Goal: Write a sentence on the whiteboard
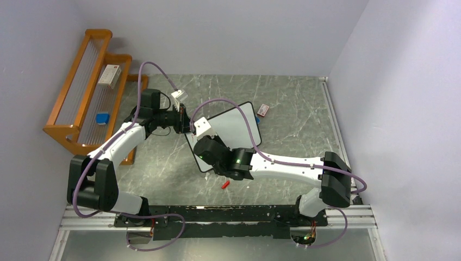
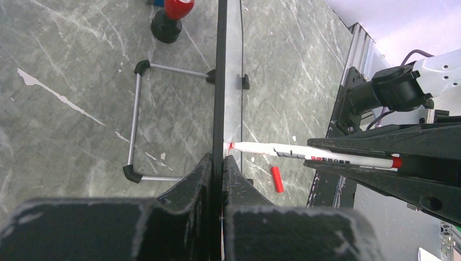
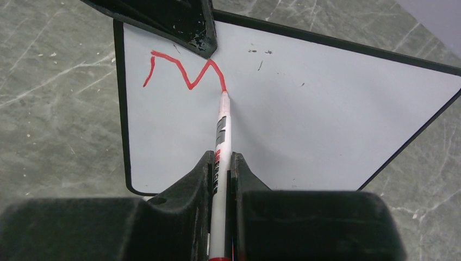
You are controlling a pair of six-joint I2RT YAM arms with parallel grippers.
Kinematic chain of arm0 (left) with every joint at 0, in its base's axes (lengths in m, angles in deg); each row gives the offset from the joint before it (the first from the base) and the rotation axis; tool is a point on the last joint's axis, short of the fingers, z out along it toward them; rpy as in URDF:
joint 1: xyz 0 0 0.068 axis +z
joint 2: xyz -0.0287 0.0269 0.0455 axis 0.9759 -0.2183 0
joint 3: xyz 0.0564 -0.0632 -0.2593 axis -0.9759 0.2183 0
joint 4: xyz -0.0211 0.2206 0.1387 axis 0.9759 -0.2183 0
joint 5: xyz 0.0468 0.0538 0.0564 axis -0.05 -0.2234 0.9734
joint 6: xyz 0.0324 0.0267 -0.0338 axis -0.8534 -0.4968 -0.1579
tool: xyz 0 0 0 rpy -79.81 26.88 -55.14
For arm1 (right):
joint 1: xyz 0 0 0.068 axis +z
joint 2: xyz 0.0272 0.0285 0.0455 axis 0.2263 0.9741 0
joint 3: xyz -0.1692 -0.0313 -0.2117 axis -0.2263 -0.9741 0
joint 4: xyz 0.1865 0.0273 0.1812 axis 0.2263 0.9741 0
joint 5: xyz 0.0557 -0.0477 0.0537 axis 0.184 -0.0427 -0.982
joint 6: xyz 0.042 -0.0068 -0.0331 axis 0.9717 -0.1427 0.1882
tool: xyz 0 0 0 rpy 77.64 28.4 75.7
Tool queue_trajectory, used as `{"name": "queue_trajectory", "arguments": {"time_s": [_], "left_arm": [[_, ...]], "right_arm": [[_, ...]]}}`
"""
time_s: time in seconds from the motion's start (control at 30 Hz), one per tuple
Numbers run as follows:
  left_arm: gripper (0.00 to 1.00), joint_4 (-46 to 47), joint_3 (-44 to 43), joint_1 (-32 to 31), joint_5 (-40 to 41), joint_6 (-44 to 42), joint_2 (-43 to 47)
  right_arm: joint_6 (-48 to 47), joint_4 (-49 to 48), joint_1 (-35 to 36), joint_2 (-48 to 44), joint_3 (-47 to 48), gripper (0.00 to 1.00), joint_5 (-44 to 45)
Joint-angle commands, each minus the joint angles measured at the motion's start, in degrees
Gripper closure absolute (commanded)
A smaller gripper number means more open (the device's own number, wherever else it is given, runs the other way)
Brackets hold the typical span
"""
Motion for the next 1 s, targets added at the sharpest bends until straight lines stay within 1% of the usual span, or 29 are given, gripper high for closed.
{"name": "queue_trajectory", "arguments": {"time_s": [0.0, 0.2, 0.57, 0.97], "left_arm": [[0.95, -4.5, 0.7, -1.8, 2.2, -3.2, -1.9], [0.95, -4.7, 0.7, -1.8, 2.3, -3.3, -2.0], [0.95, -4.9, 0.5, -1.8, 2.4, -3.5, -2.1], [0.95, -4.9, 0.6, -1.8, 2.4, -3.5, -2.3]], "right_arm": [[0.8, 0.6, -0.8, -0.5, -1.2, 1.00, -0.2], [0.8, 0.5, -0.9, -0.9, -1.1, 1.00, -0.3], [-0.3, -2.6, -1.0, -4.4, -2.5, 1.00, 0.4], [-1.8, -6.7, -2.4, -4.0, -2.8, 1.00, -0.9]]}}
